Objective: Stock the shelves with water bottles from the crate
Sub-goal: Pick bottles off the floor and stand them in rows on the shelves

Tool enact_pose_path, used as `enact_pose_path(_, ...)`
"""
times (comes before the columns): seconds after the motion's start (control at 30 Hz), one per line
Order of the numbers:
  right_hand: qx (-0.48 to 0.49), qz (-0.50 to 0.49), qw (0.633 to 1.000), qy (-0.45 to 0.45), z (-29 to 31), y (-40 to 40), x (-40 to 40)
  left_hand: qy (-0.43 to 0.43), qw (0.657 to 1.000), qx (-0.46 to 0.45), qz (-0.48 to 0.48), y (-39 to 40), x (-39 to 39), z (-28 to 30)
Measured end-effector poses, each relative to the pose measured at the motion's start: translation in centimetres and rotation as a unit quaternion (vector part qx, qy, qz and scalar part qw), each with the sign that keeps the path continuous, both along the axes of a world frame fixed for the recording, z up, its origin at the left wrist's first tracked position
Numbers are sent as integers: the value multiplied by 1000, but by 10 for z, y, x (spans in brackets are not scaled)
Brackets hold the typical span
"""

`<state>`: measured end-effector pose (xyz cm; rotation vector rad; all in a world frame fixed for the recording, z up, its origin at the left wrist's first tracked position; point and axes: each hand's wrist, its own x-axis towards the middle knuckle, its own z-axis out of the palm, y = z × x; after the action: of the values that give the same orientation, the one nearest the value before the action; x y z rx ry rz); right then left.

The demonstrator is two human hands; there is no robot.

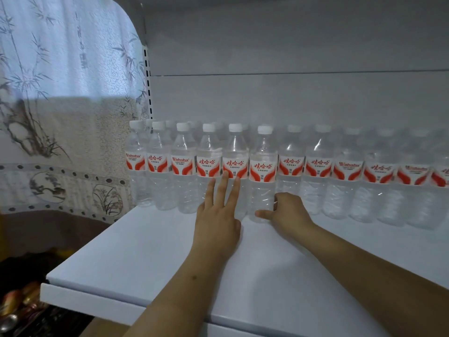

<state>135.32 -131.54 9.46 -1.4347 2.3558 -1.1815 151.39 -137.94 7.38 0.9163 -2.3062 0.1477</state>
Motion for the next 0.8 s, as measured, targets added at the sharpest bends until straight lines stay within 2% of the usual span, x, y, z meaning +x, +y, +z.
enact_pose_path(0.13,-1,10,1000,2,1,6,3,3,1000,3,3,2,-1,0)
enact_pose_path(0.27,40,30,999,8,11,32,12,-53,998,34,24,5,6,8)
enact_pose_path(0.33,56,36,997,29,21,52,17,-70,995,65,18,12,10,20)
enact_pose_path(0.4,68,31,996,58,31,79,21,-49,991,121,-1,27,9,37)
enact_pose_path(0.47,71,29,993,85,37,114,25,7,986,164,-41,50,3,54)
enact_pose_path(0.57,78,33,989,124,43,178,34,80,974,181,-112,99,-9,83)
enact_pose_path(0.7,62,13,986,154,42,272,45,74,964,190,-170,180,-25,116)
enact_pose_path(0.8,46,0,985,167,31,354,46,91,938,197,-270,248,-42,124)
